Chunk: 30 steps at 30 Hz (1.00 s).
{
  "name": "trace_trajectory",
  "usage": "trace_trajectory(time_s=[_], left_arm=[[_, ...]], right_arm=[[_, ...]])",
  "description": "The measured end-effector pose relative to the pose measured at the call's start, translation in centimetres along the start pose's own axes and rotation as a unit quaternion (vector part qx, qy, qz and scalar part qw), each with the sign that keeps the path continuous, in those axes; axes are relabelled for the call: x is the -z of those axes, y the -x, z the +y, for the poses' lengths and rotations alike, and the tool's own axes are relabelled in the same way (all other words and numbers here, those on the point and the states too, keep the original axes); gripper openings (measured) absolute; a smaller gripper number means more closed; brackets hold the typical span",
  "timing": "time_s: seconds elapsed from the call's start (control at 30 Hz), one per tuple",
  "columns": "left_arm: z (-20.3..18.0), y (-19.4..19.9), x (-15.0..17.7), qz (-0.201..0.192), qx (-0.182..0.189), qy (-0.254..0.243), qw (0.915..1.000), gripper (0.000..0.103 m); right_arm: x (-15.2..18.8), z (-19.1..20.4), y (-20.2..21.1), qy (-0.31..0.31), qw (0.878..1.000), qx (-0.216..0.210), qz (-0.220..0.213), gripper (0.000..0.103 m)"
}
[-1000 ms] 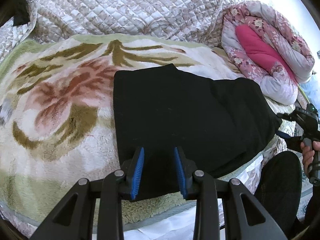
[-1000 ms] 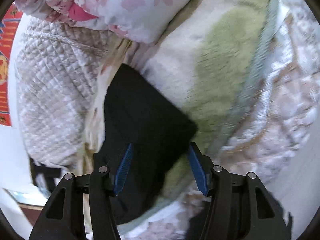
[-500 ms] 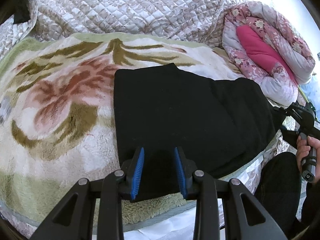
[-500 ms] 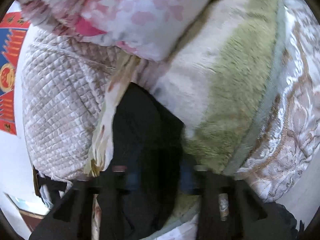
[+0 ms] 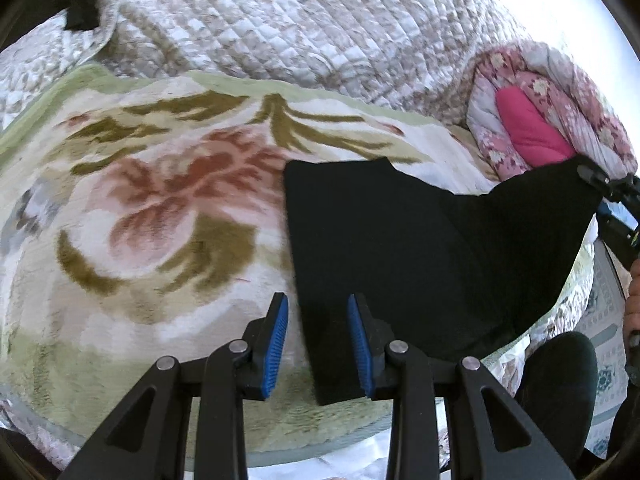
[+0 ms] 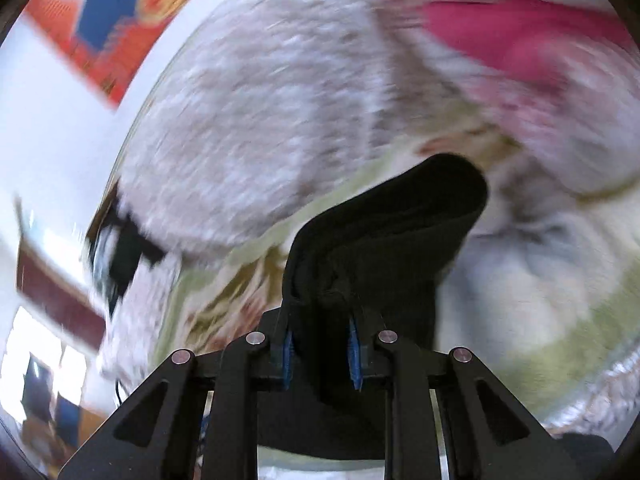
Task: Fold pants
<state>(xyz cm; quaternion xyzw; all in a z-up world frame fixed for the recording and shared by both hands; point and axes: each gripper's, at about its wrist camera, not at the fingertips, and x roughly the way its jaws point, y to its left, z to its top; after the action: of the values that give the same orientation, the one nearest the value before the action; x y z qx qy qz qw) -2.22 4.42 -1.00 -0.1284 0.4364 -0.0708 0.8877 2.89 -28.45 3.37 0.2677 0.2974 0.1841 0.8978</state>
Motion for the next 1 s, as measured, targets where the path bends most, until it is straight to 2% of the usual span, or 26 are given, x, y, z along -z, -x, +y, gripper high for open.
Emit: trace_trajectory(time_s=[0.13, 0.23, 0.3, 0.4, 0.6, 0.73, 0.77, 0.8, 0.83, 0.9, 1.0], left_arm=[[1.8, 1.0, 0.2, -0.01, -0.008, 0.019, 0.9997, 0.034], [3.2, 1.6, 0.4, -0.016, -0.016, 0.032, 0.9992, 0.034], [4.0, 2.0, 0.6, -0.018, -0.021, 0.042, 0.9987, 0.034], [5.0, 2.2, 0.9, -0.019, -0.025, 0.054, 0.998, 0.034], [5.8, 2.3, 1.2, -0.019, -0.025, 0.064, 0.9975, 0.034], [5.6, 1.9, 1.1, -0.017, -0.022, 0.062, 0.9977, 0.034], [5.6, 1.9, 1.1, -0.017, -0.022, 0.06, 0.9978, 0.034], [5.5, 2.0, 1.1, -0.017, -0.022, 0.058, 0.9979, 0.034], [5.5, 2.1, 1.1, -0.018, -0.023, 0.057, 0.998, 0.034], [5.5, 2.1, 1.1, -0.017, -0.023, 0.057, 0.998, 0.034], [5.3, 2.1, 0.9, -0.017, -0.021, 0.056, 0.9981, 0.034]], right_arm=[[2.9, 4.9, -4.4, 0.078, 0.995, -0.026, 0.06, 0.021], [6.3, 6.2, -7.7, 0.108, 0.986, -0.044, 0.118, 0.021], [9.5, 6.9, -11.0, 0.141, 0.975, -0.04, 0.169, 0.021], [12.9, 7.3, -13.5, 0.185, 0.961, -0.016, 0.207, 0.022], [12.4, 9.4, -12.4, 0.233, 0.957, 0.003, 0.173, 0.022], [14.0, 9.3, -13.9, 0.247, 0.948, 0.002, 0.199, 0.033], [14.4, 9.5, -13.8, 0.255, 0.947, -0.003, 0.196, 0.042], [14.6, 9.7, -13.6, 0.258, 0.947, -0.016, 0.193, 0.051], [14.6, 10.1, -13.5, 0.257, 0.946, -0.03, 0.195, 0.053], [14.7, 10.7, -13.0, 0.254, 0.942, -0.071, 0.209, 0.055], [14.0, 10.9, -11.2, 0.257, 0.944, -0.099, 0.182, 0.055]])
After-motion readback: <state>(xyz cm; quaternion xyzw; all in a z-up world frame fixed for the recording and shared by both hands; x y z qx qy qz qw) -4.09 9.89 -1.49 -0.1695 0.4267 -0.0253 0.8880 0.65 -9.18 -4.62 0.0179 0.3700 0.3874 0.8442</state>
